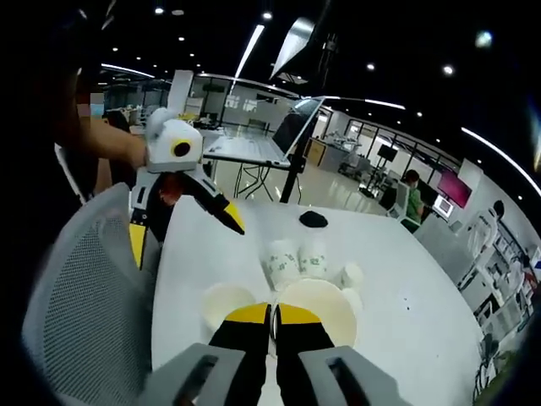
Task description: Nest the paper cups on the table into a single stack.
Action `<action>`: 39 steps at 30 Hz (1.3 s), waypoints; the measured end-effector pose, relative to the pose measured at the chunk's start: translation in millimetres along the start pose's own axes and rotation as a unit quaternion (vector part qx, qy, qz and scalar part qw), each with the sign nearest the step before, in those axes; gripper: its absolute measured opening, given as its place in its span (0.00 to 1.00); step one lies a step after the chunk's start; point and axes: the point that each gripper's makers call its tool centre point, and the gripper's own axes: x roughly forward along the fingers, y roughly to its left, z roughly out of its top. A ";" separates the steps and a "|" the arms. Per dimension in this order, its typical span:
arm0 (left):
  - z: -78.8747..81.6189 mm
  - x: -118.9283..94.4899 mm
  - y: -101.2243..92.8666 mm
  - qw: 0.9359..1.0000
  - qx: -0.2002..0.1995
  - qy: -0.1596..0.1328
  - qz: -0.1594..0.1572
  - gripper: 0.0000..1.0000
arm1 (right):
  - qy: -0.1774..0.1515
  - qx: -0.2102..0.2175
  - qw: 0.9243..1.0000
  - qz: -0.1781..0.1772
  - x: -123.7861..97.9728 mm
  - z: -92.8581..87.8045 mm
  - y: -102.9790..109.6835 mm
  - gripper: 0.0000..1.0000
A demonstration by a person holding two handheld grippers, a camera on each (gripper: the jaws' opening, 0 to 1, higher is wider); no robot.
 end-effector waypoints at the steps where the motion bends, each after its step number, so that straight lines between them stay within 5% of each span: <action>1: 0.0 0.0 -0.1 1.000 0.000 0.000 0.000 0.96 | -0.001 -0.001 1.000 0.002 1.4 1.5 1.8 0.00; 39: -7.0 -4.1 -2.3 1.000 -0.005 0.002 0.006 0.94 | -0.004 -0.029 0.998 0.064 33.7 19.1 48.7 0.00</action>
